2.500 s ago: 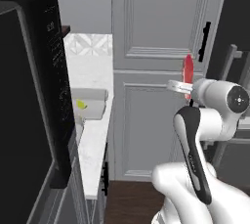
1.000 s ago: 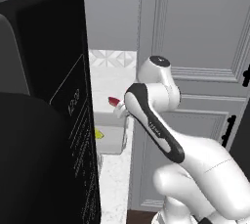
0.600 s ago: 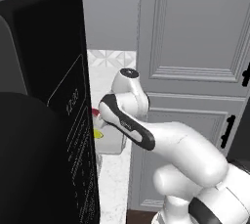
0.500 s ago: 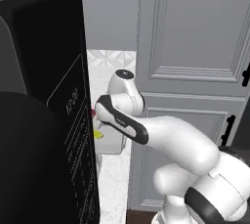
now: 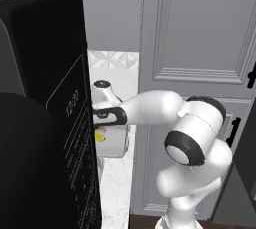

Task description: Place one lemon wedge and one steak in each tupperware on the nearby counter, to pack two identical lunches.

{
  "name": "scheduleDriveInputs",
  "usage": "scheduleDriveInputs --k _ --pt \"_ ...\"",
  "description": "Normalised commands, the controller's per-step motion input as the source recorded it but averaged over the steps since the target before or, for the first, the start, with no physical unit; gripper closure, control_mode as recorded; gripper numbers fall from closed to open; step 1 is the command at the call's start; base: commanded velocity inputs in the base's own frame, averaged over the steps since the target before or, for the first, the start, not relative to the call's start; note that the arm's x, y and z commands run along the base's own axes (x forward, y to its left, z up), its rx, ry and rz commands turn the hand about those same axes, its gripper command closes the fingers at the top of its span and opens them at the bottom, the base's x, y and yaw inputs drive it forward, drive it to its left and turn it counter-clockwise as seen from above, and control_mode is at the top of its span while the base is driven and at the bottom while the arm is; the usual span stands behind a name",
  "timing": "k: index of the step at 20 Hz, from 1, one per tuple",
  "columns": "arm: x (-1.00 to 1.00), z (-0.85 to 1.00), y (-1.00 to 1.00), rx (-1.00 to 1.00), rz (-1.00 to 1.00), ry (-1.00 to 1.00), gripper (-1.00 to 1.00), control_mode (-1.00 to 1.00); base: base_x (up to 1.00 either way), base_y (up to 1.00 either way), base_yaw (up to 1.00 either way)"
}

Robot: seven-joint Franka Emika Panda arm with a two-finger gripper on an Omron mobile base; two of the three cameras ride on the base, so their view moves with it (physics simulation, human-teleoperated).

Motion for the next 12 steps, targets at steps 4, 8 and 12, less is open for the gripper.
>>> scheduleDriveInputs --k 4,8,12 --pt "0.97 -0.4 0.26 -0.01 0.01 0.0 -1.0 -1.0 0.0 0.0 0.0" --pt "0.77 -0.16 0.0 0.0 0.0 0.0 -1.0 -1.0 0.0 0.0 0.0" --pt "-0.61 0.23 -0.01 0.0 0.0 0.0 -1.0 -1.0 0.0 0.0 0.0"
